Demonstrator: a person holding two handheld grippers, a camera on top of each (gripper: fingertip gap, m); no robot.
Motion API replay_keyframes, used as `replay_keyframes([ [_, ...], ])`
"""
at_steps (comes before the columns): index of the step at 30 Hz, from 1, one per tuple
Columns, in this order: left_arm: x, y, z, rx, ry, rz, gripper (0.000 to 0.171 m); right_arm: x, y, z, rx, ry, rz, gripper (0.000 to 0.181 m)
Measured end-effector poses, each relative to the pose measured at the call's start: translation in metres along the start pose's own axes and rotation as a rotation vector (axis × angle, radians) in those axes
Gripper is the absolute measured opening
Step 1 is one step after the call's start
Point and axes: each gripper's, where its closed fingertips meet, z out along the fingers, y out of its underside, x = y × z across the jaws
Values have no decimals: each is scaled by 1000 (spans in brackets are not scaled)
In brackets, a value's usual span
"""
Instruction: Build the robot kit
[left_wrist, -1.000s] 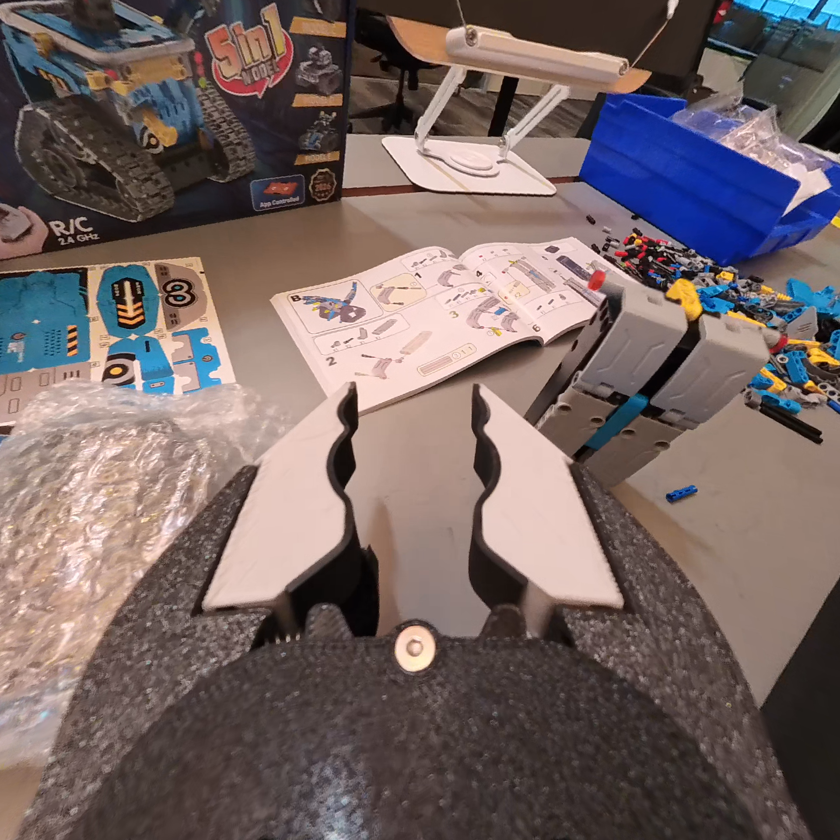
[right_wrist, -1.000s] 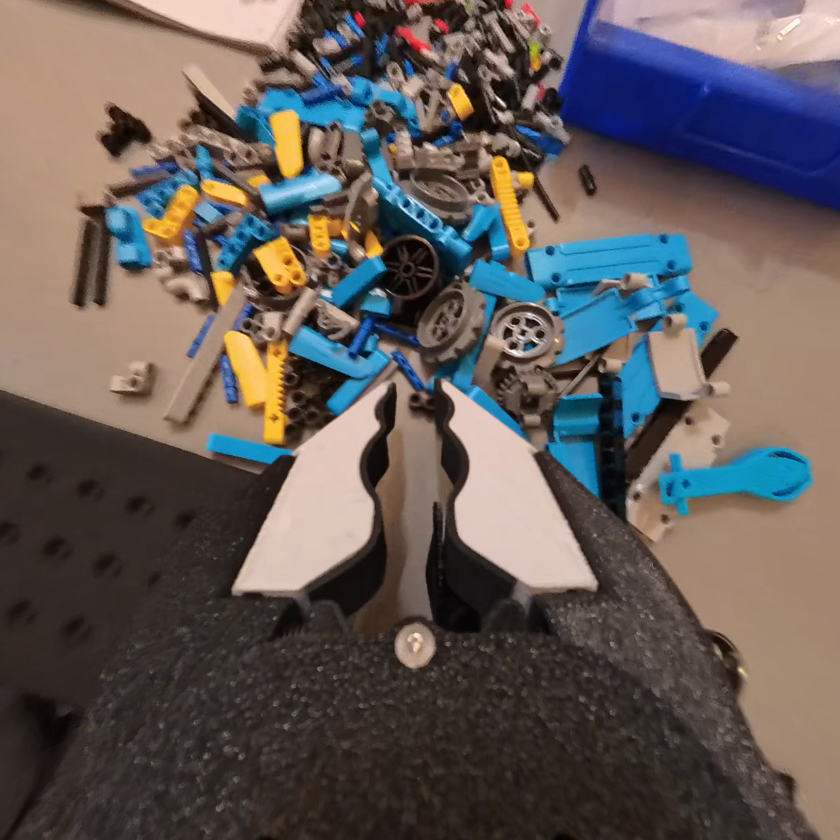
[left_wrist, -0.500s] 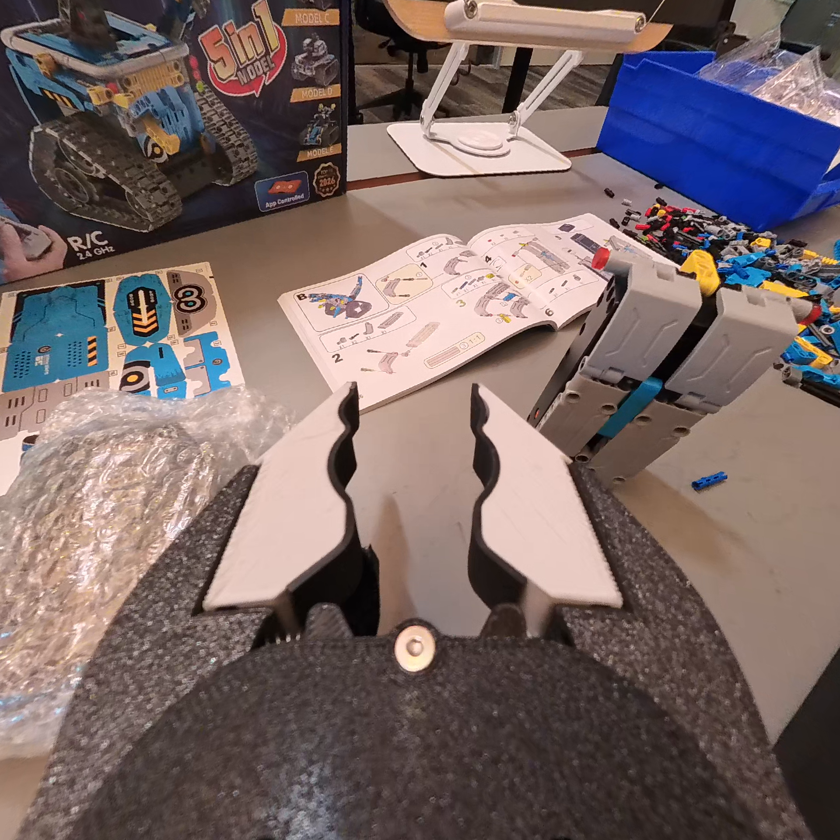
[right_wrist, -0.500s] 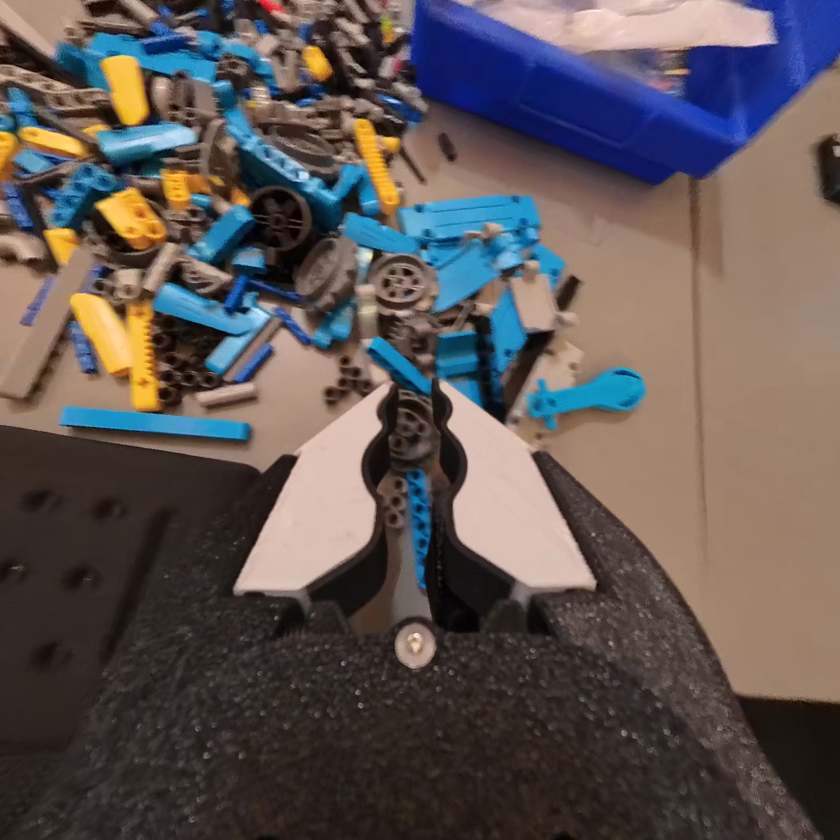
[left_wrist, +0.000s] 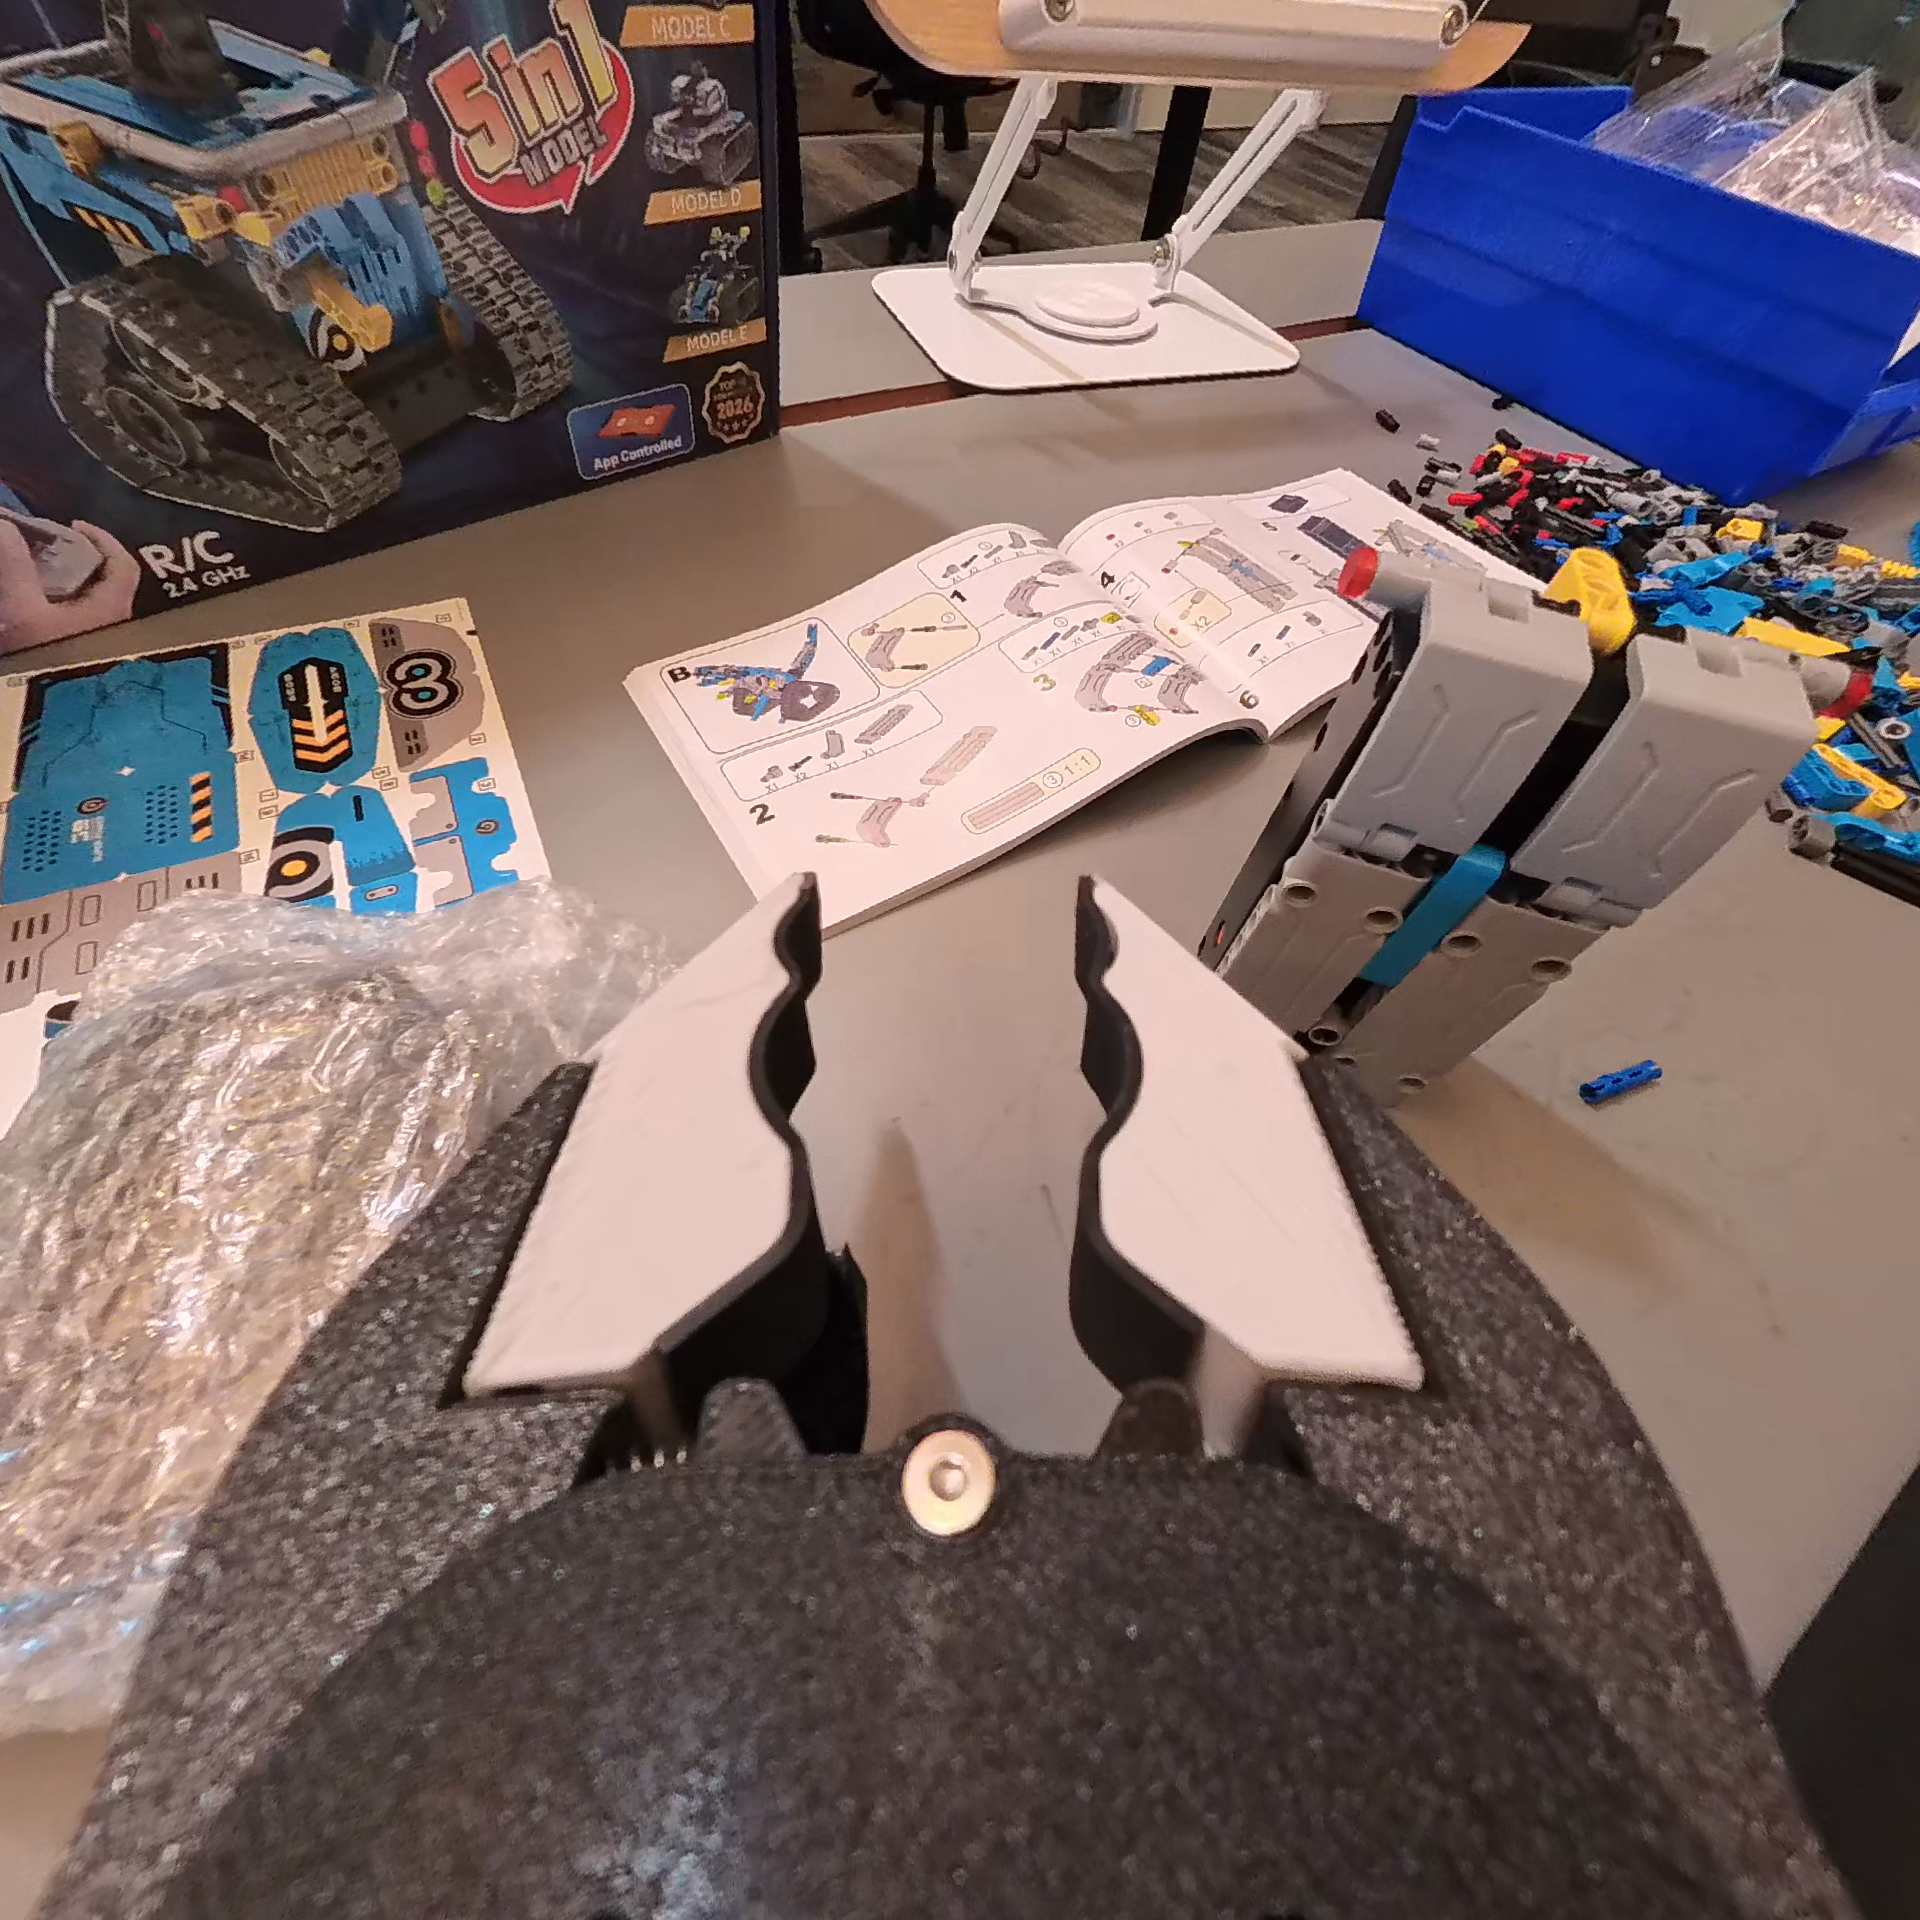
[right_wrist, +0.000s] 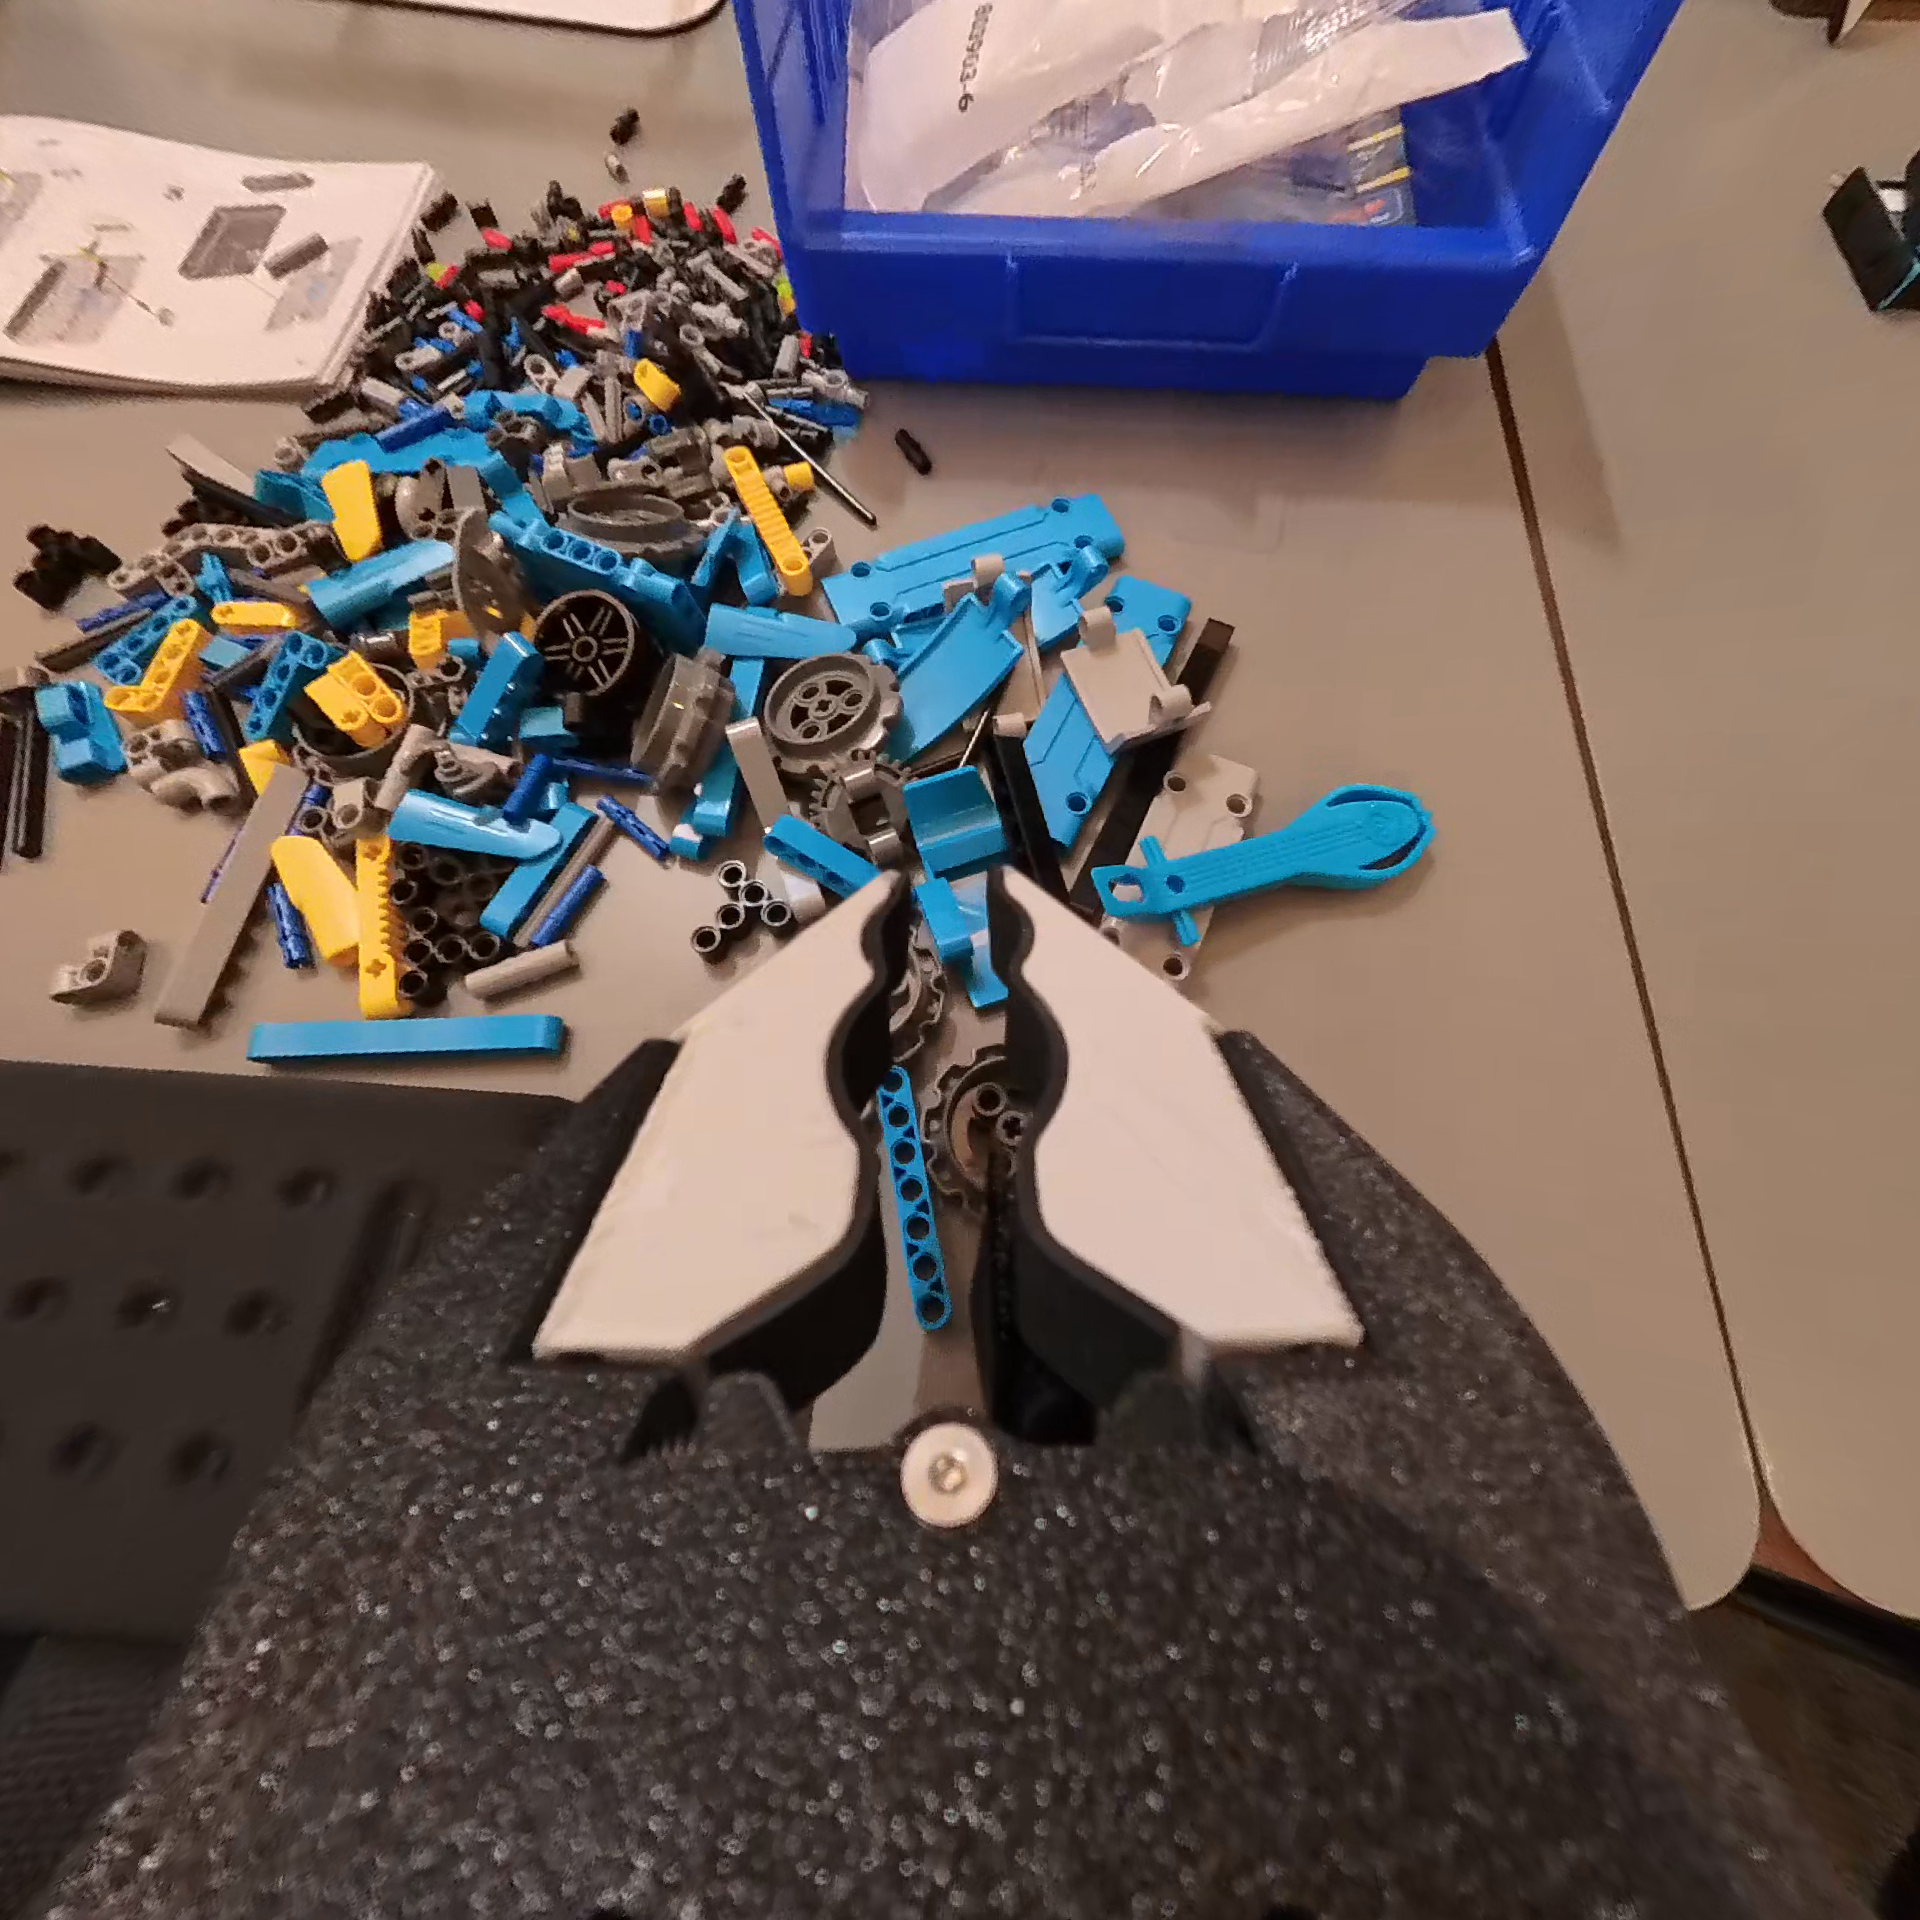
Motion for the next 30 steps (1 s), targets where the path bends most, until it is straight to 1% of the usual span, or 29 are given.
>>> replay_keyframes([
  [7,0,2,1,-11,1,-1,48,-5,-2,1,17,-26,10,12],
  [14,1,3,2,-19,6,6,48,-14,3,13,-17,-32,-39,12],
  [21,3,3,3,-23,16,5,48,-24,1,22,-22,-49,-66,12],
  [26,4,3,3,-23,20,12,48,-41,-3,24,-9,-73,-115,12],
  [30,5,4,3,-27,16,27,48,-63,-8,26,1,-97,-178,12],
])
